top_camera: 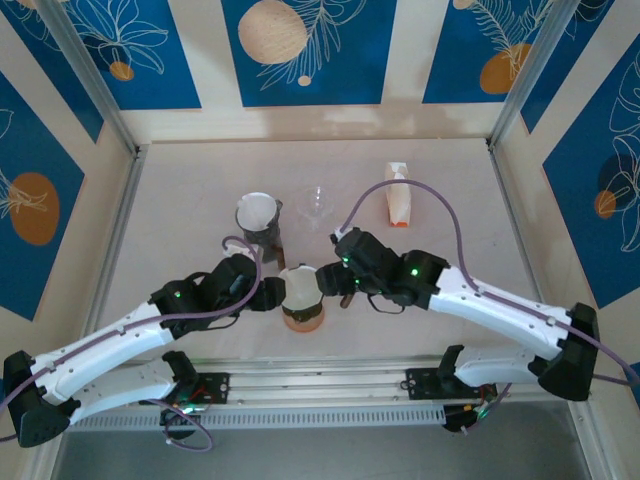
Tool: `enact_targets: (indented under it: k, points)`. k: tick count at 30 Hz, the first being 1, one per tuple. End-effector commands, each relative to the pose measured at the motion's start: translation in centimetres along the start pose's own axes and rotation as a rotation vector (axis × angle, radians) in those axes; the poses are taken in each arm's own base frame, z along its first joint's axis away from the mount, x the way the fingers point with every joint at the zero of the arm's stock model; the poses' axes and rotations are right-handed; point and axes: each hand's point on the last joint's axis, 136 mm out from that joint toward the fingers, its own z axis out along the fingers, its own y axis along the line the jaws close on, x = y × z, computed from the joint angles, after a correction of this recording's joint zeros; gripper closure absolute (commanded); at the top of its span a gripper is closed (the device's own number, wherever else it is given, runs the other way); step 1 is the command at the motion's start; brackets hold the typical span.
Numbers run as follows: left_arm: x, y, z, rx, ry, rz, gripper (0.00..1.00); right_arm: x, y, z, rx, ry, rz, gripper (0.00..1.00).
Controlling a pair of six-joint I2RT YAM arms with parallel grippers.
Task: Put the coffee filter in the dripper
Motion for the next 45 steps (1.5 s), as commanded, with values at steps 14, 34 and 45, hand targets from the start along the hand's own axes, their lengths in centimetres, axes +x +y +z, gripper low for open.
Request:
enact_targets:
  k: [14,34,45]
  points:
    - [-1.8,-1.7,-2.0,0.101,-0.056,-0.036,0.09,-0.1,-1.5,-1.4,0.031,-0.075,0.057,0.35]
    - [-3.7,0.6,-6.1,0.137,-0.283,-0.086,0.00,9.8,1.1,1.2,-0.279,0.140,0.121,0.57]
    - [-4.3,1.3,-7.2,0.107,-0.316,-0.083,0.00,14.3,3.2,5.2,-0.374,0.319,0.187,0.85]
